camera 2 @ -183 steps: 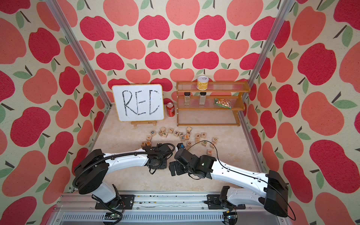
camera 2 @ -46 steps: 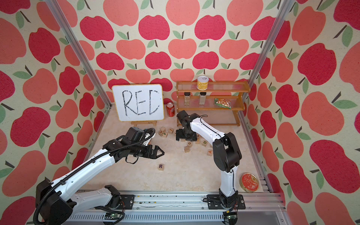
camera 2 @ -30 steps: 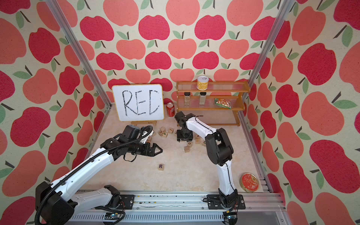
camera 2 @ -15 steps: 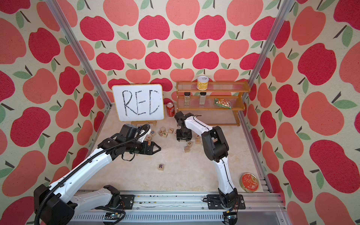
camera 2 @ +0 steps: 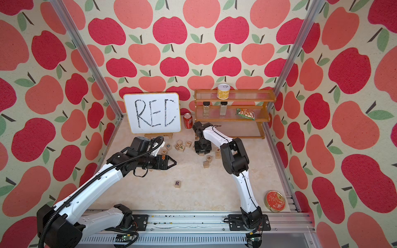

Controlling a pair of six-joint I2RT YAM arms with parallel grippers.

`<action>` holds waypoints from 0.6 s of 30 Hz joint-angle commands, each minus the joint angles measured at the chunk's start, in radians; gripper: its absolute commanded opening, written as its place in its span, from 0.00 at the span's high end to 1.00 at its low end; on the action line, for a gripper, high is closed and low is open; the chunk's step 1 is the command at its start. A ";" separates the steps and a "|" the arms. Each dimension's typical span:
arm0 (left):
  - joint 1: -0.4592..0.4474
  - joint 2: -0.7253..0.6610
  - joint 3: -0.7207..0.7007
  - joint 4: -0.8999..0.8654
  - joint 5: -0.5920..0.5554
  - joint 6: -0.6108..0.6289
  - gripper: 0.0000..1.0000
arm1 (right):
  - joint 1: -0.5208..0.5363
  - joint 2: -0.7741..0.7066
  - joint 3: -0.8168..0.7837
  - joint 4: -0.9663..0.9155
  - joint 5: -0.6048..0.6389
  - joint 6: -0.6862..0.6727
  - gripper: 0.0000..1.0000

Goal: Assemble the uppercase word "red" with letter blocks
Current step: Pick up the letter block from the center of the board.

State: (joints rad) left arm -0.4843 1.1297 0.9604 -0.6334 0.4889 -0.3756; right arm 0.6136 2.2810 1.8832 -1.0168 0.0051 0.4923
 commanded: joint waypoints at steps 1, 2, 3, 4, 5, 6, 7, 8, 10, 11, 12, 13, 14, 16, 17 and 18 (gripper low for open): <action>0.011 -0.022 -0.018 0.017 0.021 -0.008 0.01 | -0.007 0.027 0.034 -0.039 0.021 -0.018 0.58; 0.013 -0.022 -0.018 0.018 0.023 -0.008 0.00 | -0.007 0.029 0.033 -0.038 0.021 -0.018 0.59; 0.015 -0.021 -0.017 0.018 0.022 -0.008 0.01 | -0.006 0.031 0.034 -0.041 0.023 -0.018 0.60; 0.016 -0.023 -0.018 0.018 0.024 -0.009 0.01 | -0.007 0.033 0.034 -0.042 0.024 -0.016 0.62; 0.018 -0.022 -0.017 0.018 0.027 -0.008 0.01 | -0.006 0.032 0.034 -0.045 0.025 -0.015 0.65; 0.021 -0.024 -0.019 0.018 0.027 -0.008 0.01 | -0.006 0.032 0.034 -0.047 0.026 -0.014 0.69; 0.021 -0.027 -0.020 0.018 0.028 -0.009 0.01 | -0.007 0.030 0.034 -0.050 0.028 -0.012 0.73; 0.023 -0.028 -0.020 0.017 0.030 -0.008 0.01 | -0.006 0.028 0.034 -0.053 0.031 -0.011 0.75; 0.026 -0.029 -0.019 0.015 0.033 -0.006 0.01 | -0.004 0.015 0.032 -0.060 0.037 -0.006 0.80; 0.027 -0.030 -0.021 0.015 0.034 -0.004 0.01 | -0.003 0.010 0.030 -0.063 0.038 -0.005 0.82; 0.029 -0.033 -0.020 0.014 0.036 -0.003 0.01 | -0.002 0.003 0.029 -0.066 0.039 -0.002 0.83; 0.031 -0.034 -0.022 0.014 0.037 -0.002 0.01 | 0.001 -0.006 0.027 -0.069 0.038 0.001 0.84; 0.031 -0.035 -0.022 0.013 0.038 0.000 0.01 | 0.003 -0.013 0.027 -0.071 0.038 0.004 0.84; 0.033 -0.037 -0.025 0.011 0.041 -0.001 0.01 | 0.010 -0.033 0.025 -0.077 0.042 0.011 0.85; 0.033 -0.038 -0.028 0.012 0.042 0.000 0.01 | 0.012 -0.042 0.022 -0.080 0.046 0.015 0.85; 0.034 -0.038 -0.028 0.011 0.044 0.000 0.01 | 0.019 -0.049 0.020 -0.083 0.047 0.021 0.86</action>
State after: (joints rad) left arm -0.4557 1.1099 0.9470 -0.6270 0.5140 -0.3752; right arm 0.6174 2.2868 1.8965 -1.0569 0.0334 0.4873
